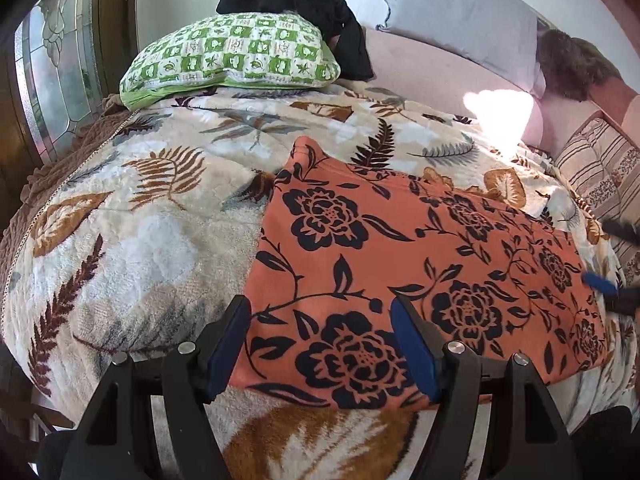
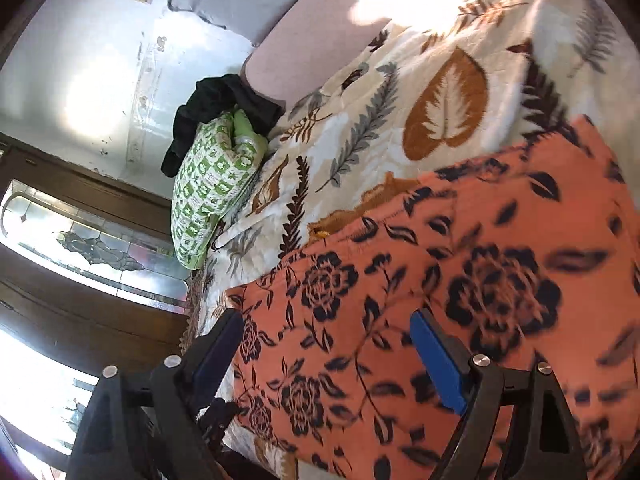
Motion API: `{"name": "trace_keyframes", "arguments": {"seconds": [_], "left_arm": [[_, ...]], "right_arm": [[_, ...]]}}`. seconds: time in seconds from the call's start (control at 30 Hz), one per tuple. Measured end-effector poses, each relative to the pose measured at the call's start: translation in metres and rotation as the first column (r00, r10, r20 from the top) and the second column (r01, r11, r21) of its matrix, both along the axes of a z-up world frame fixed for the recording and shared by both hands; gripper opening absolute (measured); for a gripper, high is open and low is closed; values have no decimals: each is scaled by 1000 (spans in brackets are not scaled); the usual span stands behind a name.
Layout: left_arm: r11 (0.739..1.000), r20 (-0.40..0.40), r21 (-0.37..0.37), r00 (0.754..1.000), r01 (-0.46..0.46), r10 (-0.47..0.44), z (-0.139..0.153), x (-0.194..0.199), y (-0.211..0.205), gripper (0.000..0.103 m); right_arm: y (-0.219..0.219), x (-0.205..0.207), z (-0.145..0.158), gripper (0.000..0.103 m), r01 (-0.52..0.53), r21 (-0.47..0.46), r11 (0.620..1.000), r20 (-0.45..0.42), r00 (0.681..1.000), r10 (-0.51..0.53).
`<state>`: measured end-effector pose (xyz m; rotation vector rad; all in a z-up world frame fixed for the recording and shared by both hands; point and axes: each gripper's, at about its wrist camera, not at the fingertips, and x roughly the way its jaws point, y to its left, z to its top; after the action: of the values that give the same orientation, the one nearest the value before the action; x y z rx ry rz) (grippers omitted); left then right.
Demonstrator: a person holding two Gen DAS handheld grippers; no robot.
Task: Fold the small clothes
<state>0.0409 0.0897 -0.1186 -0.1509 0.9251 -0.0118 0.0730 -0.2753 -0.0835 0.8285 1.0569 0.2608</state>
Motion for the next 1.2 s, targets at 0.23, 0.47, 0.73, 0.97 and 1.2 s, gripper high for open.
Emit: {"name": "trace_keyframes", "arguments": {"seconds": [0.23, 0.47, 0.73, 0.97, 1.2], "left_arm": [[999, 10, 15, 1000, 29, -29, 18, -24, -14, 73], [999, -9, 28, 999, 44, -44, 24, -33, -29, 73], [998, -54, 50, 997, 49, -46, 20, -31, -42, 73], [997, -52, 63, 998, 50, -47, 17, -20, -53, 73], [996, -61, 59, 996, 63, -59, 9, -11, -56, 73]], "right_arm": [[-13, -119, -23, 88, 156, 87, 984, -26, 988, -154], [-40, -151, -40, 88, 269, 170, 948, -49, 963, -264], [-54, -155, -54, 88, 311, 232, 922, -76, 951, -301], [-64, -156, -57, 88, 341, 237, 910, -74, 940, -332], [-68, -148, -68, 88, 364, 239, 900, -114, 931, -347]]}}
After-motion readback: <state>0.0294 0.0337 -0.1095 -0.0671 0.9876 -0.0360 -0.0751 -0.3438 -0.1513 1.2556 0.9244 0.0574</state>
